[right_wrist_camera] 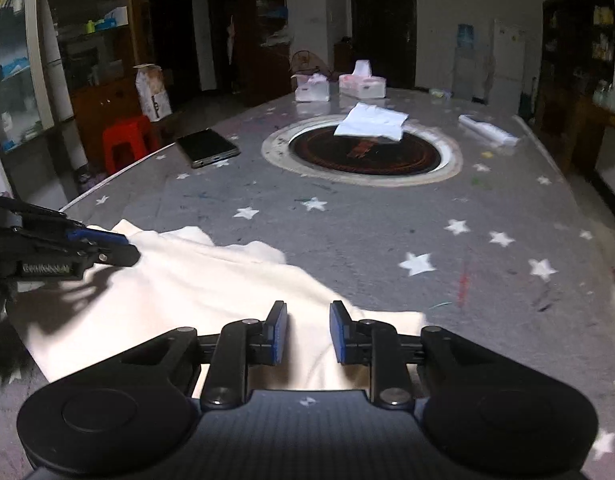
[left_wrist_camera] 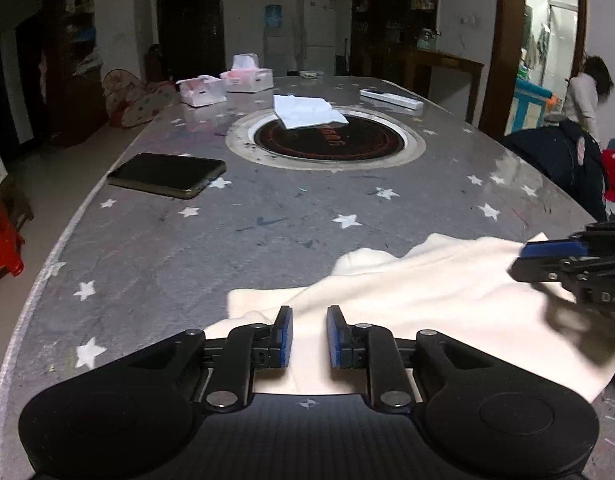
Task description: Fold clothes
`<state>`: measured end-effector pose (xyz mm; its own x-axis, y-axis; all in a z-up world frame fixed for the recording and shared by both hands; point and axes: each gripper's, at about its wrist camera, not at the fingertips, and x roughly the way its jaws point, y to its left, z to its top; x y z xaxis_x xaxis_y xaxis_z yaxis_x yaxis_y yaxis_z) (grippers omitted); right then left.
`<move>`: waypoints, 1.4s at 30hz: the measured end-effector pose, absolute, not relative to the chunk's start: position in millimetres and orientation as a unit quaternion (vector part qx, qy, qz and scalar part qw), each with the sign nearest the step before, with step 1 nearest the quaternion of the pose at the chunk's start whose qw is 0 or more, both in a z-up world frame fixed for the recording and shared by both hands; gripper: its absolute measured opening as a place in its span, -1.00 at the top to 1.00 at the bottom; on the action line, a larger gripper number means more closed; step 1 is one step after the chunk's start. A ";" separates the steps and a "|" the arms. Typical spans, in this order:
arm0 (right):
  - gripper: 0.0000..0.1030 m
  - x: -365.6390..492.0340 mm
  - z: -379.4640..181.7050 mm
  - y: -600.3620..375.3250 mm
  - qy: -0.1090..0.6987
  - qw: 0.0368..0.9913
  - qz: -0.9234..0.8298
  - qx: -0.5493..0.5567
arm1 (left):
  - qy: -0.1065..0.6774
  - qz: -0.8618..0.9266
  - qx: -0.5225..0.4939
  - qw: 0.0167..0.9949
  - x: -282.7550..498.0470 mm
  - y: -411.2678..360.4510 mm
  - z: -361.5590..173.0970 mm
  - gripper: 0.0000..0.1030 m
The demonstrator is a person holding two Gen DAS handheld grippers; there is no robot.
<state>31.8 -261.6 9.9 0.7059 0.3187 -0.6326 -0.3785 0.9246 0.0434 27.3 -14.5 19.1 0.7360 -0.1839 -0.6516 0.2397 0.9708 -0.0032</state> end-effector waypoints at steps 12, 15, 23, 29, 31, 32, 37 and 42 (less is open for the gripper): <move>0.28 -21.6 14.5 -239.1 0.317 0.908 0.264 -0.077 | 0.328 -0.149 0.045 0.932 -25.3 -29.3 19.0 0.39; 0.28 -20.3 9.0 -244.5 0.326 0.906 0.264 -0.063 | 0.326 -0.150 0.034 0.933 -28.2 -25.8 15.8 0.38; 0.27 -26.5 4.4 -254.9 0.333 0.904 0.262 -0.053 | 0.334 -0.164 0.012 0.928 -33.5 -26.2 15.3 0.36; 0.27 -45.0 5.6 -269.5 0.338 0.906 0.251 -0.050 | 0.338 -0.194 0.003 0.921 -50.3 -35.3 15.2 0.30; 0.27 -53.9 6.3 -274.9 0.342 0.906 0.245 -0.047 | 0.338 -0.207 0.003 0.918 -57.8 -39.6 15.0 0.29; 0.27 -59.5 6.9 -277.1 0.343 0.906 0.243 -0.045 | 0.337 -0.213 0.005 0.917 -61.8 -41.6 14.8 0.28; 0.26 -83.1 11.5 -286.5 0.352 0.904 0.240 -0.033 | 0.332 -0.226 0.012 0.916 -74.4 -49.7 19.1 0.24; 0.14 -86.8 25.2 -292.1 0.330 0.914 0.234 -0.024 | 0.310 -0.238 0.014 0.920 -83.0 -58.3 33.5 0.18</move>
